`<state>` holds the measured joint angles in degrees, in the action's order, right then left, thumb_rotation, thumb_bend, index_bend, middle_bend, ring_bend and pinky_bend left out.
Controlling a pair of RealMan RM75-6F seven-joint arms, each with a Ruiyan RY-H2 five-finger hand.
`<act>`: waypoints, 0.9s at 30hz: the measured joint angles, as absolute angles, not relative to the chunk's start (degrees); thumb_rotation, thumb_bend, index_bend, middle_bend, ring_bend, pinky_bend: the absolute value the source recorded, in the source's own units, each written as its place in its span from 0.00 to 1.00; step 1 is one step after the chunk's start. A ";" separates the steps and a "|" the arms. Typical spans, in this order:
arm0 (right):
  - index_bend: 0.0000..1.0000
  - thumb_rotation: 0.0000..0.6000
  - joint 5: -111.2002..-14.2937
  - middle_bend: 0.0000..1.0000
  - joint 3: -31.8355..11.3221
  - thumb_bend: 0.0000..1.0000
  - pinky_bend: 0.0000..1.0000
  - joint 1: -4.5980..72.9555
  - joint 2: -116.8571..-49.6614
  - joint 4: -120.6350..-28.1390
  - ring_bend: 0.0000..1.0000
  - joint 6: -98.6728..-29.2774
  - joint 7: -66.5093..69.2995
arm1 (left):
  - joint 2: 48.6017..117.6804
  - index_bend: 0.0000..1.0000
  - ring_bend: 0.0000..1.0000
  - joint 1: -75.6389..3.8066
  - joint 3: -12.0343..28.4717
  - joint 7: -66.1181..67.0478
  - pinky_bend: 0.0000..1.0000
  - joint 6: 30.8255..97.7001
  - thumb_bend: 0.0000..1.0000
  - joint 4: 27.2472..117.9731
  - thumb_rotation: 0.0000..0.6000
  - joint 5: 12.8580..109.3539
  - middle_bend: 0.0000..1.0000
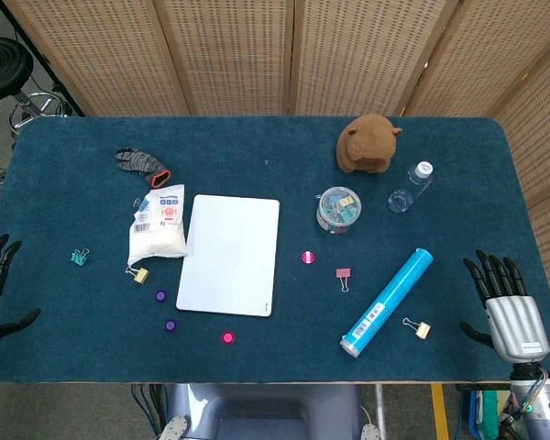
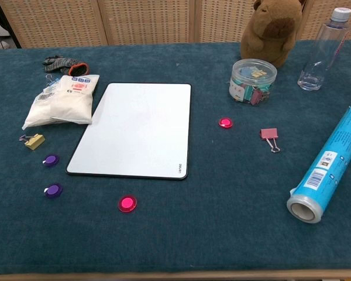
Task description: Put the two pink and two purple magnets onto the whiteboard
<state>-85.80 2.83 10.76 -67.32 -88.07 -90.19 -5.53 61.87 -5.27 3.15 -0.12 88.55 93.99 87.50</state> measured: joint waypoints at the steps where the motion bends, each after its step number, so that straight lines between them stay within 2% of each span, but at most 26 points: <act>1: 0.03 1.00 -85.83 0.00 2.76 0.00 0.00 10.46 -67.29 -87.60 0.00 -90.16 -4.92 | 61.95 0.00 0.00 -5.23 3.10 0.03 0.00 88.55 0.02 93.98 1.00 87.52 0.00; 9: 0.05 1.00 -87.73 0.00 2.60 0.00 0.00 10.18 -66.85 -86.33 0.00 -88.56 -1.88 | 62.46 0.00 0.00 -5.32 3.22 1.20 0.00 88.42 0.02 93.97 1.00 87.42 0.00; 15: 0.08 1.00 -91.33 0.00 2.97 0.00 0.00 12.97 -65.94 -88.63 0.00 -84.69 1.57 | 62.94 0.00 0.00 -5.68 3.22 2.18 0.00 87.67 0.02 93.94 1.00 87.35 0.00; 21: 0.15 1.00 -93.70 0.00 1.98 0.00 0.00 19.87 -65.89 -91.31 0.00 -75.03 2.76 | 63.08 0.00 0.00 -5.98 3.40 2.11 0.00 86.85 0.02 93.63 1.00 86.58 0.00; 27: 0.25 1.00 -92.53 0.00 -1.41 0.00 0.00 28.22 -68.55 -93.10 0.00 -63.72 1.01 | 62.97 0.00 0.00 -6.12 3.79 1.49 0.00 86.42 0.02 93.41 1.00 85.74 0.00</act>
<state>-92.53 -1.41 28.22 -68.55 -93.10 -63.72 1.01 62.97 -6.12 3.79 1.49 86.42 93.41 85.74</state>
